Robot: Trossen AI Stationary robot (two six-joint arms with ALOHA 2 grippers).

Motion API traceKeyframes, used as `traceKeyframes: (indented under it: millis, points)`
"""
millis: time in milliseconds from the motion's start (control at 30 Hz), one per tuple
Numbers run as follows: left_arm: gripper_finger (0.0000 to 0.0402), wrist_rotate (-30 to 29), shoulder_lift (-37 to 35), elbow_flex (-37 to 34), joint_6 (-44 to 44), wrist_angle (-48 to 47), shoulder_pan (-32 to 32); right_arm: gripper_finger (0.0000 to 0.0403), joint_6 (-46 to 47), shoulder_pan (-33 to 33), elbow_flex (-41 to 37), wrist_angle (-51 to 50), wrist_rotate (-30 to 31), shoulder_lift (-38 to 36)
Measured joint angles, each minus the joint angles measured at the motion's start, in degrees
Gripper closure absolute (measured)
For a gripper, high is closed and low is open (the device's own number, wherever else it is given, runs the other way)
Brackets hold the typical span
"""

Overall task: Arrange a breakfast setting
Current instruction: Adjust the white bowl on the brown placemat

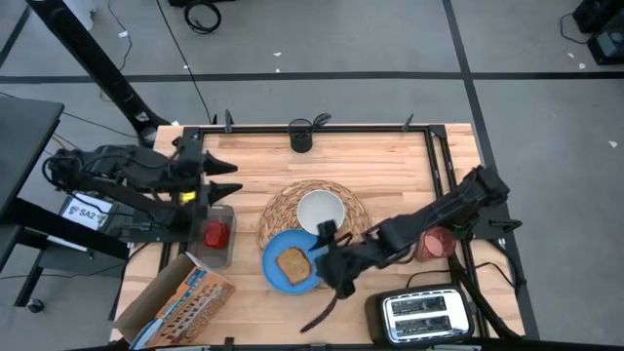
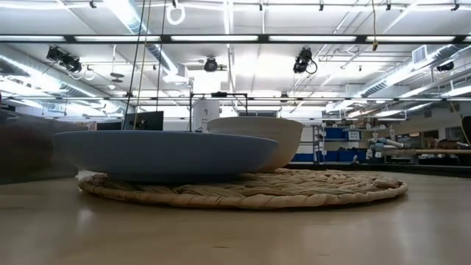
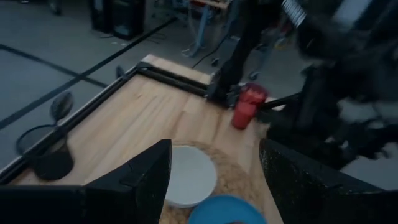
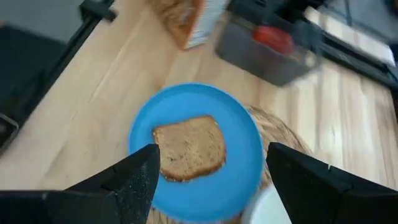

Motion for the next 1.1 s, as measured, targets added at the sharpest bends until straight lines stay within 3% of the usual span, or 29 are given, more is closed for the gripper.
traceKeyframes:
  millis: [133,333,600,933,1100]
  points:
    - [0.0154,-2.1,2.7,0.0,-2.7,-4.0,1.4,0.0111,4.4,-1.7,-1.6,-5.3,-0.2,-3.5]
    - [0.0155,-2.1,7.5,0.0,-6.8,-7.7,5.3,0.0116,6.9,-6.5,-11.0,-7.4,-4.9,-7.6]
    - [0.0155,0.5,13.4,0.0,-7.1,-9.1,13.9,0.0117,9.2,-17.0,-20.3,-16.5,-5.9,-13.8]
    - [0.0155,0.8,15.0,-2.5,-7.1,-11.6,19.7,0.0122,4.6,-25.9,-33.0,0.5,-12.5,-13.1]
    - [0.0155,6.2,14.8,-8.4,-8.1,-8.4,20.2,0.0122,1.1,-28.7,-35.0,6.9,-14.0,-13.0]
